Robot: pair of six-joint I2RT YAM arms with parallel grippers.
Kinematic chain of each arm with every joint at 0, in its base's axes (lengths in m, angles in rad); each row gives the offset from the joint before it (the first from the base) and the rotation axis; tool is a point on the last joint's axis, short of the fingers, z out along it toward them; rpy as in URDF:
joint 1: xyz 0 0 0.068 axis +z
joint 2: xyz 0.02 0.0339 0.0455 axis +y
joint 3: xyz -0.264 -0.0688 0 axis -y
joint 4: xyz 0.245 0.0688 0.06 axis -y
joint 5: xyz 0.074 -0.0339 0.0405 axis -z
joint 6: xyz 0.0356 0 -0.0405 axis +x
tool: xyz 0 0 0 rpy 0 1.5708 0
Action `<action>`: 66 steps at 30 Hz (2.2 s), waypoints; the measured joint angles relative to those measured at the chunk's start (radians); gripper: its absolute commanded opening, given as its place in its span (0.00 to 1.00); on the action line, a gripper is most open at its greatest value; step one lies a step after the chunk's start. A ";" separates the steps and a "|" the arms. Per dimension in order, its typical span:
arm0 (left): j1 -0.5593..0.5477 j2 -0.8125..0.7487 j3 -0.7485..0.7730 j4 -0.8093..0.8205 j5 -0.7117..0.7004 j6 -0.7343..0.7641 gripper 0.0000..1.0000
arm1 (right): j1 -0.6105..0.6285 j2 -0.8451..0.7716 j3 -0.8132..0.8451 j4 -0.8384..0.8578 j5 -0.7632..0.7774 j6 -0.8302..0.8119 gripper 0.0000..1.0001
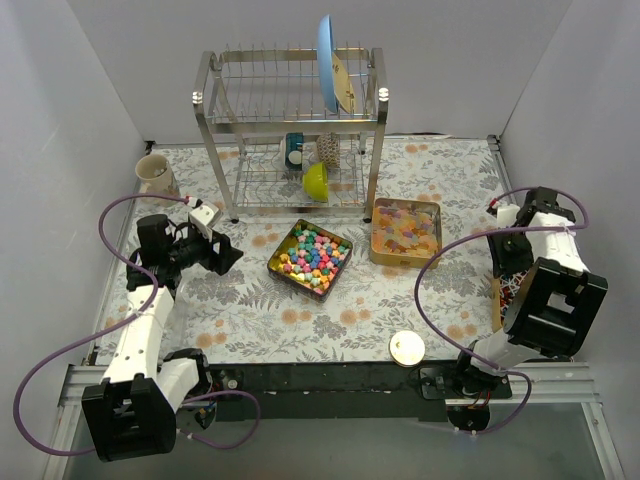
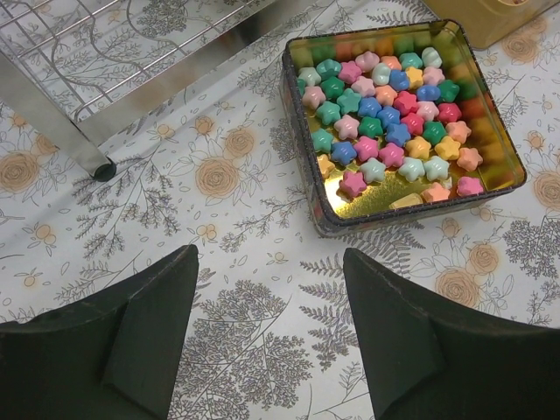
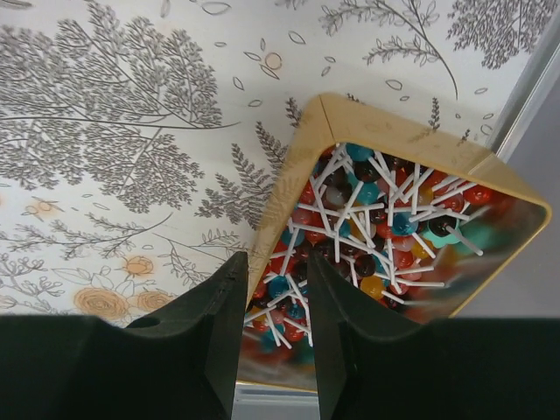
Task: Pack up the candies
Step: Move the storage box to the center of the board, then pick up the packing bottle from the center of the board.
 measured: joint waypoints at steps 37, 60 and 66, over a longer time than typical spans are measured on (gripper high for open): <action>-0.001 0.034 -0.003 -0.011 -0.023 -0.042 0.66 | 0.299 0.217 0.076 0.056 -0.050 -0.136 0.02; -0.001 0.039 -0.003 -0.013 -0.023 -0.044 0.66 | 0.546 0.060 -0.096 -0.044 -0.082 -0.574 0.07; -0.001 0.039 -0.003 -0.024 -0.028 -0.048 0.74 | 0.605 0.109 -0.047 -0.084 -0.117 -0.563 0.37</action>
